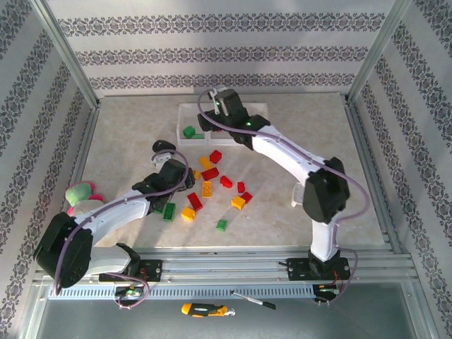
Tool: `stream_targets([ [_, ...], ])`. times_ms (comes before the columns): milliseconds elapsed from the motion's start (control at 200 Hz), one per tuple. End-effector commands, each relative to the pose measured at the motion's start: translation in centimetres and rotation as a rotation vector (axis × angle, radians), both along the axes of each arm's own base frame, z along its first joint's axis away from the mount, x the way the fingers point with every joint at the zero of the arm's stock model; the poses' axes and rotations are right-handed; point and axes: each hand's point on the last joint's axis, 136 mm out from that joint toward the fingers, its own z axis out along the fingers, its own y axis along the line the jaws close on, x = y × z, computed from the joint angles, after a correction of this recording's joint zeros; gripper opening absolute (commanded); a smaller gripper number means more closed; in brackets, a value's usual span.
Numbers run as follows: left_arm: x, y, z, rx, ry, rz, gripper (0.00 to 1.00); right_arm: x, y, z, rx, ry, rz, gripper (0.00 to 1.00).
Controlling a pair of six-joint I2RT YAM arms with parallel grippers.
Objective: Sort the legos into containers by color
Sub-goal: Place the lego in the container, then pick up the lego from the center of the table.
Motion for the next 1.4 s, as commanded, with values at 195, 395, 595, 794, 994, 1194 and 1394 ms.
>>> stream_targets([
  [195,1.3,-0.3,-2.8,-0.209,0.174,0.245,0.93,-5.7,-3.0,-1.6,0.051,0.049,0.027,0.84],
  [395,1.7,-1.6,-4.7,-0.266,0.256,0.29,0.8,-7.7,-4.4,-1.9,0.104,0.08,-0.001,0.84],
  [595,1.0,-1.1,-6.2,-0.235,0.314,0.334,0.6,-8.3,-5.4,-1.7,0.09,0.08,-0.002,0.84],
  [794,0.8,-1.3,-7.2,-0.244,0.341,0.326,0.55,-8.7,-5.3,-1.7,0.09,0.086,0.035,0.84],
  [994,-0.2,-0.4,-7.6,-0.229,0.347,0.345,0.4,-8.9,-5.2,-1.6,0.086,0.085,0.052,0.85],
  [1194,-0.4,0.0,-7.4,-0.217,0.341,0.344,0.25,-9.6,-5.0,-1.5,0.083,0.092,0.095,0.85],
  [1394,0.9,-0.1,-3.9,-0.202,0.258,0.272,0.21,-12.8,-4.8,-1.6,0.098,0.124,0.222,0.86],
])
